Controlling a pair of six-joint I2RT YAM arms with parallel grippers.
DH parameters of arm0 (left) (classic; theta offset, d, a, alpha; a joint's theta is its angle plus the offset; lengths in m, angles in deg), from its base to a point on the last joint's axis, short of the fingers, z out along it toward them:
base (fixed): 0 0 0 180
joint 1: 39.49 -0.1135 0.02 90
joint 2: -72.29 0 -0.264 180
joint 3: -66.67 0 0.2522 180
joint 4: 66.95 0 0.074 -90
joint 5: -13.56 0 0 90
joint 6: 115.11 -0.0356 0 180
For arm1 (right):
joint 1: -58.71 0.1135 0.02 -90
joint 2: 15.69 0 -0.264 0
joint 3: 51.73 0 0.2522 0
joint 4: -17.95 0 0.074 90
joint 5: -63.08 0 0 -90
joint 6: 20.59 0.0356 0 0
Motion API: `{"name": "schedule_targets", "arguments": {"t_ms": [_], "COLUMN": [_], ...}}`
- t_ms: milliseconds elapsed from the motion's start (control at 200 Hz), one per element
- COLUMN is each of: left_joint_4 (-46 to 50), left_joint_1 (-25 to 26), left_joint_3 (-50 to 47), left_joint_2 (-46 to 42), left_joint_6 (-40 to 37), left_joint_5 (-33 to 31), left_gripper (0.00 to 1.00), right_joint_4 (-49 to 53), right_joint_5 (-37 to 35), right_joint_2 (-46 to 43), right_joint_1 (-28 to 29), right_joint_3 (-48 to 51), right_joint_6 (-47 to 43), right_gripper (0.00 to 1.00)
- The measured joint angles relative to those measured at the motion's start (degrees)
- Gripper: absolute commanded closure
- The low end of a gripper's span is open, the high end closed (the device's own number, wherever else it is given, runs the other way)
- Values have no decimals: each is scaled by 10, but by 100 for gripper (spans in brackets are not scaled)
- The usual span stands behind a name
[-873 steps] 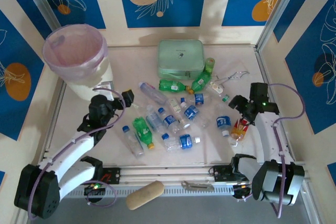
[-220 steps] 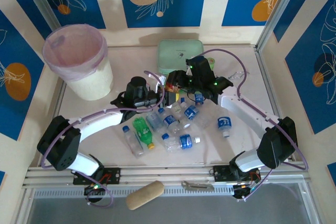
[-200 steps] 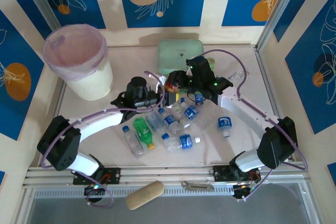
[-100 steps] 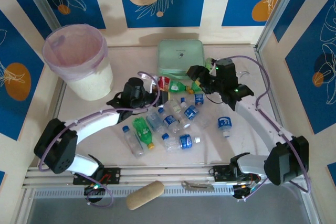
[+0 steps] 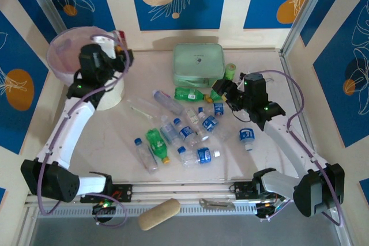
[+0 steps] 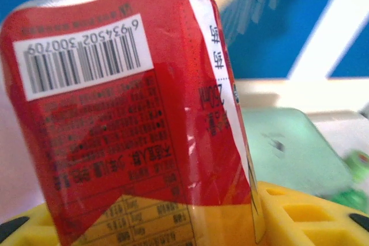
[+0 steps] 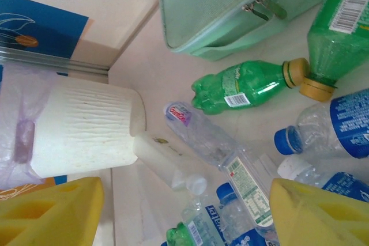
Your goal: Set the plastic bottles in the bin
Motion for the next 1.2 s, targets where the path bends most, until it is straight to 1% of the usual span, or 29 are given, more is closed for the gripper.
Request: {"name": "schedule_targets", "arguments": {"t_ms": [145, 320, 530, 685, 755, 855, 870, 960, 995, 1095, 1115, 1185, 1200], "left_joint_4": [19, 50, 99, 140, 153, 165, 167, 173, 174, 177, 178, 183, 184], "left_joint_1": [-59, -111, -168, -192, -195, -195, -195, -195, -195, -195, -195, -195, -195], "left_joint_3": [88, 183, 213, 213, 213, 213, 213, 213, 214, 217, 217, 222, 222], "left_joint_2": [47, 127, 186, 210, 219, 226, 227, 228, 228, 228, 228, 226, 226], "left_joint_6": [-19, -36, -39, -39, -39, -40, -39, -41, -40, -43, -43, -43, -43], "left_joint_5": [-8, -21, -49, -60, -60, -60, -60, -60, -60, -60, -60, -60, -60], "left_gripper": [52, 52, 52, 49, 46, 38, 36, 17, 13, 10, 8, 6, 4], "right_joint_4": [8, 14, 24, 25, 25, 25, 25, 25, 25, 25, 25, 25, 25], "right_joint_5": [0, -2, -9, -11, -11, -11, -11, -11, -11, -11, -10, -10, -10], "right_joint_2": [0, 0, -1, -1, -1, -1, -1, 0, 0, 0, 0, 0, 0], "right_joint_1": [0, 0, -3, -4, -4, -4, -4, -4, -4, -4, -4, -4, -4], "right_joint_3": [4, 4, 5, 5, 5, 5, 5, 5, 5, 5, 5, 5, 5], "right_joint_6": [0, -4, -7, -7, -7, -7, -7, -7, -7, -7, -7, -8, -9], "right_gripper": [24, 24, 24, 24, 24, 24, 24, 24, 24, 24, 24, 23, 23]}}
